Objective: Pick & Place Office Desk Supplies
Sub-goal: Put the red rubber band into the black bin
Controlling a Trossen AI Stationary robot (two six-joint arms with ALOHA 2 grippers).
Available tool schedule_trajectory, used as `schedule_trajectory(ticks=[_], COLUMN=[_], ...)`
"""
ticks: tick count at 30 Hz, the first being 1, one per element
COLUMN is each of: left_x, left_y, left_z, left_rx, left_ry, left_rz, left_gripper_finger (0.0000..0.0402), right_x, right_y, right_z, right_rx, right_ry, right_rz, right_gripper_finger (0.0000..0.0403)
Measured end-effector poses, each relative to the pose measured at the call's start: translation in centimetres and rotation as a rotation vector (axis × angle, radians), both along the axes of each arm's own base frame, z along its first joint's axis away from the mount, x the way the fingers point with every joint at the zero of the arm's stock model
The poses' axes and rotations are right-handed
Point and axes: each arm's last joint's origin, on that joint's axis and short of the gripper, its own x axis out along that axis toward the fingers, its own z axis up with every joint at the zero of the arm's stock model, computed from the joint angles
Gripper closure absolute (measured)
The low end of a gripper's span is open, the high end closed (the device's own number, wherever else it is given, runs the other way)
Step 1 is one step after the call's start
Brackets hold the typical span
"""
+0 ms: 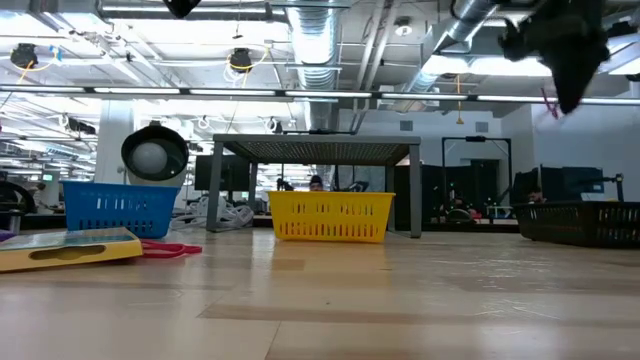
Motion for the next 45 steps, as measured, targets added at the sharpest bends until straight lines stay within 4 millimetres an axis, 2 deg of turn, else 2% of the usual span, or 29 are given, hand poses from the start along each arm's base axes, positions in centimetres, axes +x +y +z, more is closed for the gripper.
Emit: schedule_trajectory(ticks=[7,11,15,21,25,30,36,41,45], left_x=[-0.5,-0.8,-1.0,-1.3,-1.5,-1.5,-1.5,-1.6,-1.6], left_y=[-0.7,-0.9,-0.9,-0.9,-0.8,-0.8,-0.8,-0.8,-0.8], left_z=[0.1,0.2,0.5,0.3,0.1,0.0,0.0,-0.1,-0.1], left_rx=[-0.001,-0.004,-0.009,-0.028,-0.034,-0.035,-0.035,-0.032,-0.032], left_ry=[0.0,-0.005,-0.018,-0.012,0.016,0.021,0.022,0.029,0.029], left_rz=[-0.036,-0.05,-0.054,-0.043,-0.031,-0.029,-0.029,-0.028,-0.028], left_gripper_finger=[0.029,0.029,0.029,0.029,0.029,0.029,0.029,0.029,0.029], right_x=[-1.1,-2.4,-2.8,-2.3,-2.0,-2.0,-1.5,-1.4,-1.5], right_y=[-1.2,-1.8,-2.3,-3.1,-3.6,-4.3,-4.9,-5.0,-5.0], right_z=[-4.2,-6.3,-7.7,-9.4,-10.7,-12.2,-13.4,-13.5,-12.6], right_rx=[0.126,0.145,0.172,0.186,0.262,0.355,0.387,0.379,0.348], right_ry=[-0.091,-0.043,-0.006,0.032,0.048,0.091,0.089,0.094,0.103], right_rz=[-0.052,-0.112,-0.136,-0.143,-0.147,-0.153,-0.157,-0.143,-0.146], right_gripper_finger=[0.0403,0.0403,0.0403,0.0403,0.0394,0.0352,0.0272,0.0205,0.019])
